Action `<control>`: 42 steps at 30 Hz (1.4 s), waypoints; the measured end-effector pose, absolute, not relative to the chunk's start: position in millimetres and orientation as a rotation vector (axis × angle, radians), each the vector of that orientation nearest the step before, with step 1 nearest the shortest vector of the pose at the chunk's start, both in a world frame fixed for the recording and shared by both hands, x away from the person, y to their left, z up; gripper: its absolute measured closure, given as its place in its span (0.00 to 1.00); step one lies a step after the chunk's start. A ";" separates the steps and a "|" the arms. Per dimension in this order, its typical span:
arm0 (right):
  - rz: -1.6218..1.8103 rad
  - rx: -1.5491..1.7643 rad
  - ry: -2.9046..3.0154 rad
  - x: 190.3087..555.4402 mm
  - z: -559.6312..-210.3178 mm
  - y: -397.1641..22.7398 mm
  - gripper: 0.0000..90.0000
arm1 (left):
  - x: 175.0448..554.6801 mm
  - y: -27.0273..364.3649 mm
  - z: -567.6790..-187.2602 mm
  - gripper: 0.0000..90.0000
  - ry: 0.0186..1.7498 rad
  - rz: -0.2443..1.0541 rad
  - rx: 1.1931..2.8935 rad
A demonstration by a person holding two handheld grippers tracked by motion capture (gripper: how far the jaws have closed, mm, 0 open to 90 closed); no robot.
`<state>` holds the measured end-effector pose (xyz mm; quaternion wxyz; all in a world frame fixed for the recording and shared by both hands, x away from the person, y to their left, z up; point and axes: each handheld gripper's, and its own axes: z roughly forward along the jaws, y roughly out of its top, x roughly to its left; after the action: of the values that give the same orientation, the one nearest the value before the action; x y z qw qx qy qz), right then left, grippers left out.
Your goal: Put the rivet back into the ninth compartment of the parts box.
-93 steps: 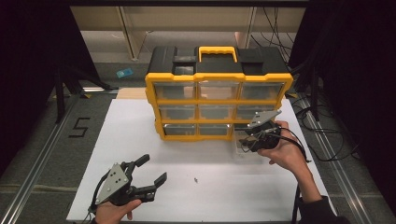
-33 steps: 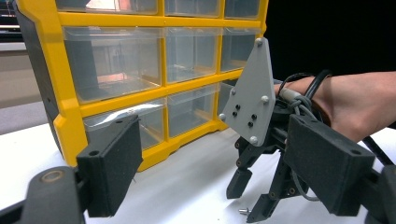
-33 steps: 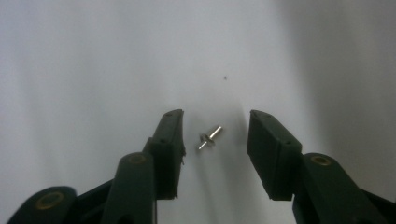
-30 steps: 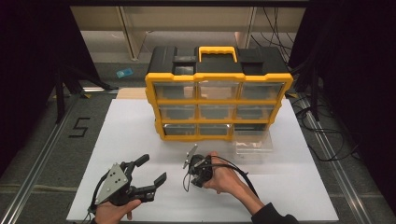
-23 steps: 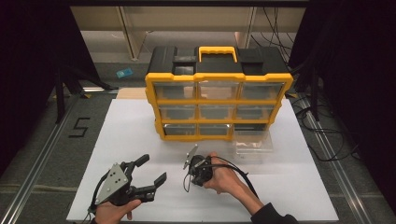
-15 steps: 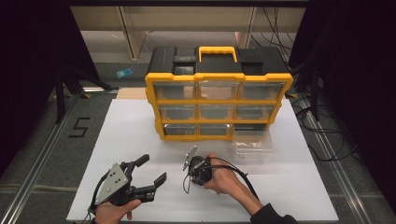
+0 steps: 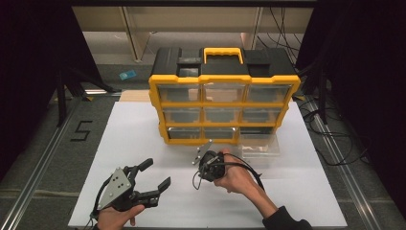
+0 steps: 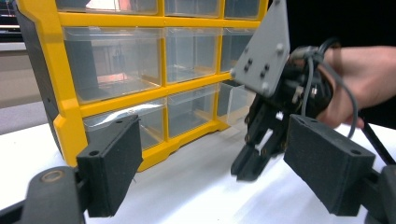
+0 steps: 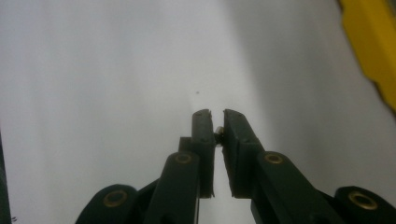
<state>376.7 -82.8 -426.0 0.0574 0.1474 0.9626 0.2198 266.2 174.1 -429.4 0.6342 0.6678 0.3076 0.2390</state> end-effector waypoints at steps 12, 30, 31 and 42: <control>0.782 0.483 2.801 382.3 -391.7 -110.4 0.93 | 266.2 174.4 -429.1 0.21 0.703 0.548 1.527; 0.858 0.556 2.707 386.1 -363.8 -140.1 0.93 | 265.9 174.5 -429.0 0.21 0.706 0.549 1.529; 0.863 0.561 2.700 386.3 -362.4 -141.8 0.93 | 266.3 174.5 -429.2 0.21 0.703 0.548 1.526; 0.905 0.615 2.647 389.6 -348.0 -164.6 0.93 | 266.3 174.0 -429.3 0.21 0.703 0.546 1.522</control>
<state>389.6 -164.6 -348.0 0.1383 0.2126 0.9152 0.3131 266.3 174.0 -429.3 0.6359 0.6662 0.3076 0.2391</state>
